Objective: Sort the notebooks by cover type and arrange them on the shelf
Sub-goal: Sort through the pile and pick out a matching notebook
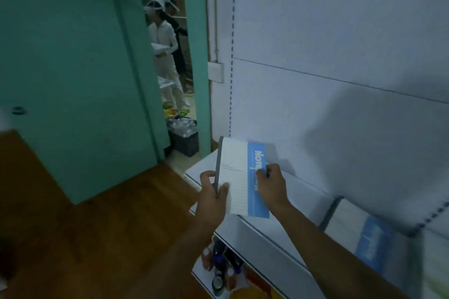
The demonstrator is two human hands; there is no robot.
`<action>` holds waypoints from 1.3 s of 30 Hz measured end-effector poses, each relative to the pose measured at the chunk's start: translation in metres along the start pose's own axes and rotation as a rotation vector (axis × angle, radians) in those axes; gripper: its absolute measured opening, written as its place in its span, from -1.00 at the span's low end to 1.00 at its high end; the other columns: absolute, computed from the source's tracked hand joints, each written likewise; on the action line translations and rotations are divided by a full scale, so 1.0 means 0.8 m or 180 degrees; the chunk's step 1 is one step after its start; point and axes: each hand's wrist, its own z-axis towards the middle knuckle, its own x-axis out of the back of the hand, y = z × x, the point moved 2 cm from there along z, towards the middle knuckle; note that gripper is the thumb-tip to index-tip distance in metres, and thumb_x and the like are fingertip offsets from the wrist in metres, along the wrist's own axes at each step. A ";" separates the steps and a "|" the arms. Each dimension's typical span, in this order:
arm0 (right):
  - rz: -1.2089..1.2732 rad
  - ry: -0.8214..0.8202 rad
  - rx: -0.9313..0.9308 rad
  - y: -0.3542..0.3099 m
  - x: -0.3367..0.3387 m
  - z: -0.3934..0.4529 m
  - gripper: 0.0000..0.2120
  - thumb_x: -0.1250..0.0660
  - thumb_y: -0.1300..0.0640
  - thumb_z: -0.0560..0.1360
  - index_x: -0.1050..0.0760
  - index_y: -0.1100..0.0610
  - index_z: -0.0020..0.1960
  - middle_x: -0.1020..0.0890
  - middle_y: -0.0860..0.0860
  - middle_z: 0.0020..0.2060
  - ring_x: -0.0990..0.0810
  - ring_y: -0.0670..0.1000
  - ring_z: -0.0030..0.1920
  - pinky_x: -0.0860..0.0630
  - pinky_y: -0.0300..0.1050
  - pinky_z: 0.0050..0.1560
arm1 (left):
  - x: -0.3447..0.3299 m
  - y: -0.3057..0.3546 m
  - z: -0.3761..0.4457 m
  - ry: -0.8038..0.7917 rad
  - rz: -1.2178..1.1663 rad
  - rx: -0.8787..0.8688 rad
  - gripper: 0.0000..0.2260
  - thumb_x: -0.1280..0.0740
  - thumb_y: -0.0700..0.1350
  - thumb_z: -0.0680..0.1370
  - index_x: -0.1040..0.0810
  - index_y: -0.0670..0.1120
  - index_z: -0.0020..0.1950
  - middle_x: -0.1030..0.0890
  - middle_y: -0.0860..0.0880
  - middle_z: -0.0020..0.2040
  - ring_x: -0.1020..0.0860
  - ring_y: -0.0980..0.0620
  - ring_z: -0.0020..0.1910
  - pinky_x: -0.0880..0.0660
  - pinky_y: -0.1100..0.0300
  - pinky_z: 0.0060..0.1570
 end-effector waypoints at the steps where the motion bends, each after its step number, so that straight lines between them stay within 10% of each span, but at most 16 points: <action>1: -0.0026 0.0177 -0.0078 0.012 0.017 0.006 -0.87 -0.20 0.10 0.57 -0.34 0.17 -0.04 -0.51 0.03 -0.22 -0.50 0.03 -0.24 -0.33 -0.17 -0.35 | -0.019 0.002 0.005 -0.0212 -0.0006 -0.0048 -0.75 -0.24 -0.09 0.60 -0.21 -0.06 0.20 -0.57 0.08 -0.13 -0.58 0.24 -0.21 -0.56 0.34 -0.28; 9: -0.0287 0.1337 -0.0905 0.099 0.160 -0.007 -0.84 -0.21 0.07 0.57 -0.37 0.17 -0.02 -0.49 0.00 -0.28 -0.49 0.04 -0.23 -0.35 -0.13 -0.26 | -0.172 0.009 0.012 -0.1654 0.0214 -0.0295 -0.74 -0.26 -0.07 0.59 -0.26 -0.09 0.20 -0.64 -0.16 -0.05 -0.53 0.03 -0.27 -0.44 0.21 -0.27; 17: -0.0602 0.1788 -0.1503 0.161 0.232 -0.066 -0.80 -0.23 0.00 0.56 -0.43 0.14 0.01 -0.57 0.05 -0.17 -0.54 -0.05 -0.26 -0.40 -0.21 -0.36 | -0.258 0.005 -0.025 -0.2941 0.0521 -0.0357 -0.62 -0.31 -0.18 0.56 -0.30 -0.14 0.34 -0.57 -0.13 0.19 -0.57 -0.04 0.08 -0.50 0.19 0.05; 29: -0.1054 0.1302 -0.1883 0.231 0.232 -0.042 -0.45 -0.36 0.11 0.49 -0.26 0.11 0.42 -0.44 0.20 0.23 -0.49 0.20 0.19 -0.46 0.01 0.18 | -0.317 -0.008 -0.033 -0.2827 0.2396 -0.1160 -0.59 -0.20 0.07 0.60 -0.25 -0.08 0.38 -0.53 -0.10 0.20 -0.55 -0.07 0.10 -0.48 0.11 -0.05; 39: -0.2051 0.0672 -0.1712 0.237 0.247 -0.022 -0.61 -0.27 0.09 0.54 -0.30 0.21 0.30 -0.31 0.23 0.25 -0.49 0.23 0.15 -0.44 -0.07 0.13 | -0.352 0.018 -0.020 -0.3141 0.3216 -0.1203 -0.35 -0.38 -0.04 0.50 -0.12 0.00 0.49 -0.45 -0.14 0.24 -0.53 -0.10 0.12 -0.45 0.11 -0.04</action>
